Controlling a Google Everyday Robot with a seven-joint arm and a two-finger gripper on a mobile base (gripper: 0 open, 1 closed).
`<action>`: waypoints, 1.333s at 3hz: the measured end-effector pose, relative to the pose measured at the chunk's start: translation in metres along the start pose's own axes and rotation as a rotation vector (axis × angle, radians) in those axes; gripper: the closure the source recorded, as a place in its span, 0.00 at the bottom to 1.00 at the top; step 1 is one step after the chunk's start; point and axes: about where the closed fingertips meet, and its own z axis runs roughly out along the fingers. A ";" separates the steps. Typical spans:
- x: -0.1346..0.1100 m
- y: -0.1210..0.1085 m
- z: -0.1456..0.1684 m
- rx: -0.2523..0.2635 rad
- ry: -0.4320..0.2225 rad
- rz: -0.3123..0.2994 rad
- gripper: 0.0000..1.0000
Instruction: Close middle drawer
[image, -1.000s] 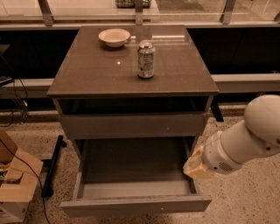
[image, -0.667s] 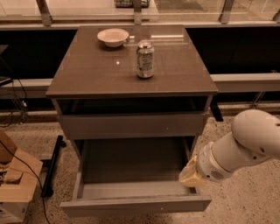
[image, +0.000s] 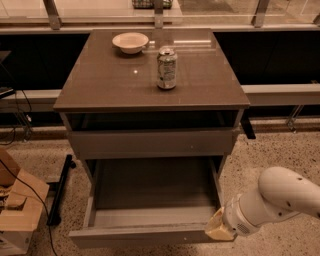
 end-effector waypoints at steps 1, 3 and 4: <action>0.033 -0.012 0.032 0.006 -0.030 0.081 1.00; 0.059 -0.032 0.067 -0.015 -0.065 0.166 1.00; 0.059 -0.036 0.087 -0.019 -0.063 0.174 1.00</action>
Offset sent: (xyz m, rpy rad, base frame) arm 0.0241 -0.0402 -0.1283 0.1001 0.0943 -0.2296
